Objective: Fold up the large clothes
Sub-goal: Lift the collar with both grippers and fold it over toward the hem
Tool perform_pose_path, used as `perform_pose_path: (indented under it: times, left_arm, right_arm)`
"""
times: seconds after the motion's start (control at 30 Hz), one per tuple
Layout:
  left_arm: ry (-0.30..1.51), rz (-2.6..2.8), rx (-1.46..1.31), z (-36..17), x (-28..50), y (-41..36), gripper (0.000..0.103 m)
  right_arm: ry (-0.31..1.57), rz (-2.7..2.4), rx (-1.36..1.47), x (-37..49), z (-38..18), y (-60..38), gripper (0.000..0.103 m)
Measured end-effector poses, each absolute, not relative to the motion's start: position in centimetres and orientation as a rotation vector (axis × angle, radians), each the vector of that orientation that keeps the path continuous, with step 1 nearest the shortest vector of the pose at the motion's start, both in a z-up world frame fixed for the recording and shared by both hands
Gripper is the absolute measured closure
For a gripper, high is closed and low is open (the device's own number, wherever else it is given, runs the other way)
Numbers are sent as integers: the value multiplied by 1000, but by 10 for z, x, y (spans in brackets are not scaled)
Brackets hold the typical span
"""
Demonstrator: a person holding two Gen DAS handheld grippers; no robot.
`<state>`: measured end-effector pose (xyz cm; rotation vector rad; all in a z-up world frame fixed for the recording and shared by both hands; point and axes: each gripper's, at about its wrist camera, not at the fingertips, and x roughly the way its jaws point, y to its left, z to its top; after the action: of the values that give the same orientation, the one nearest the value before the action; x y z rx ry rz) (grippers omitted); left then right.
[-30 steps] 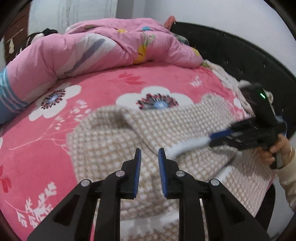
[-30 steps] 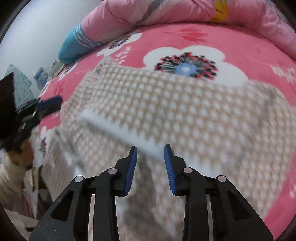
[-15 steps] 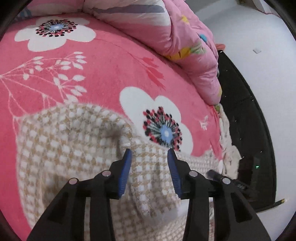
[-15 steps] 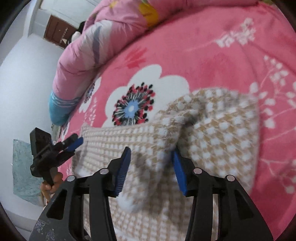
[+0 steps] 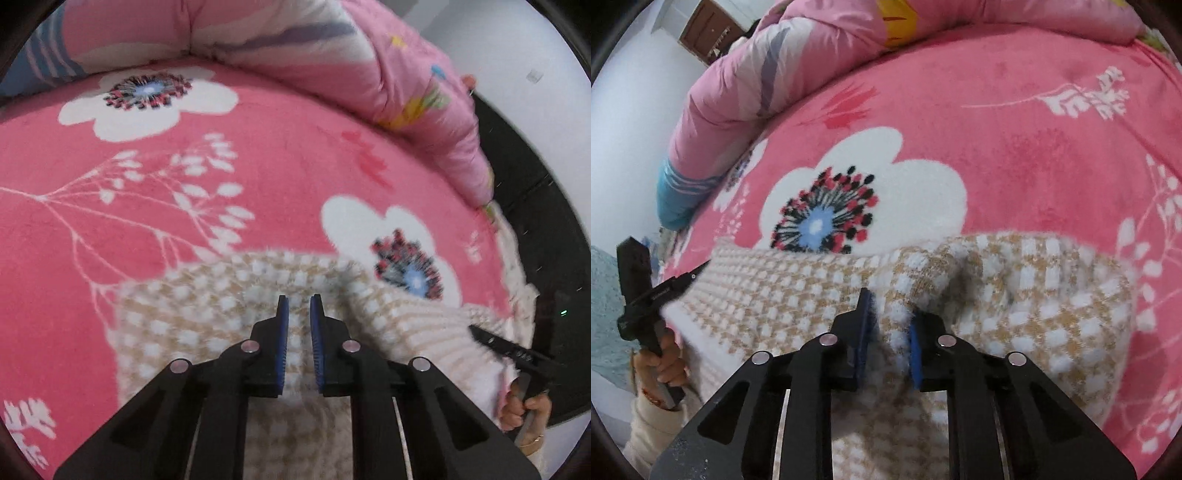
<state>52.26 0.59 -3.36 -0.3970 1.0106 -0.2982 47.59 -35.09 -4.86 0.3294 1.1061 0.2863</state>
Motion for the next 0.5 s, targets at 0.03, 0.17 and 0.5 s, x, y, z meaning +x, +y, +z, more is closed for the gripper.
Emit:
perform_pose_path:
  times: [0.03,0.17,0.5]
  left_arm:
    - [975,-315,-394,-23,517,9,91]
    - [855,-409,-282,20,502,-7,91]
    - [1054,-506,111,-32,485,-105,88]
  right_arm:
    - [1088,257,279,469,-38,-351,74]
    - [967,212,162,448,2,-347,66]
    - [1047,380,-141,431,-56,-258,66]
